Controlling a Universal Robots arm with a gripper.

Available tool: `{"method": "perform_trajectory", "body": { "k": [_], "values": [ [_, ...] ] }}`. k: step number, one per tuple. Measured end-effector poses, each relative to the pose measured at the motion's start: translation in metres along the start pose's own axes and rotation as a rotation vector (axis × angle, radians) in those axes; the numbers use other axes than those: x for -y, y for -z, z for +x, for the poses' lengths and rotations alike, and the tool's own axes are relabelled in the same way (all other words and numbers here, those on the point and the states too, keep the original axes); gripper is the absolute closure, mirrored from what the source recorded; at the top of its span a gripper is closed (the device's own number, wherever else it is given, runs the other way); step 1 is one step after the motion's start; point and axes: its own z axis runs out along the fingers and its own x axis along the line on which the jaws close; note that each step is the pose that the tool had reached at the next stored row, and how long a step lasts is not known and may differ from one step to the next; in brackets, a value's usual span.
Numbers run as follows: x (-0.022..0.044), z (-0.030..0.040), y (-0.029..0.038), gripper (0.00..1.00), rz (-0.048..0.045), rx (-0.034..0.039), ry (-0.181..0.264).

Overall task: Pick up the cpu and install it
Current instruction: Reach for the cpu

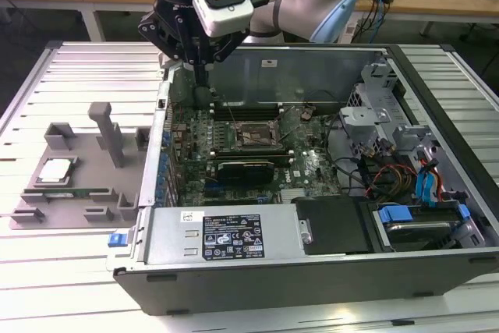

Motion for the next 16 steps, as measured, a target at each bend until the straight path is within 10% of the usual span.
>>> {"method": "perform_trajectory", "body": {
  "k": [16],
  "values": [
    [0.0006, 0.0224, 0.0006, 0.89, 0.0, 0.0007, 0.0]
  ]
}}
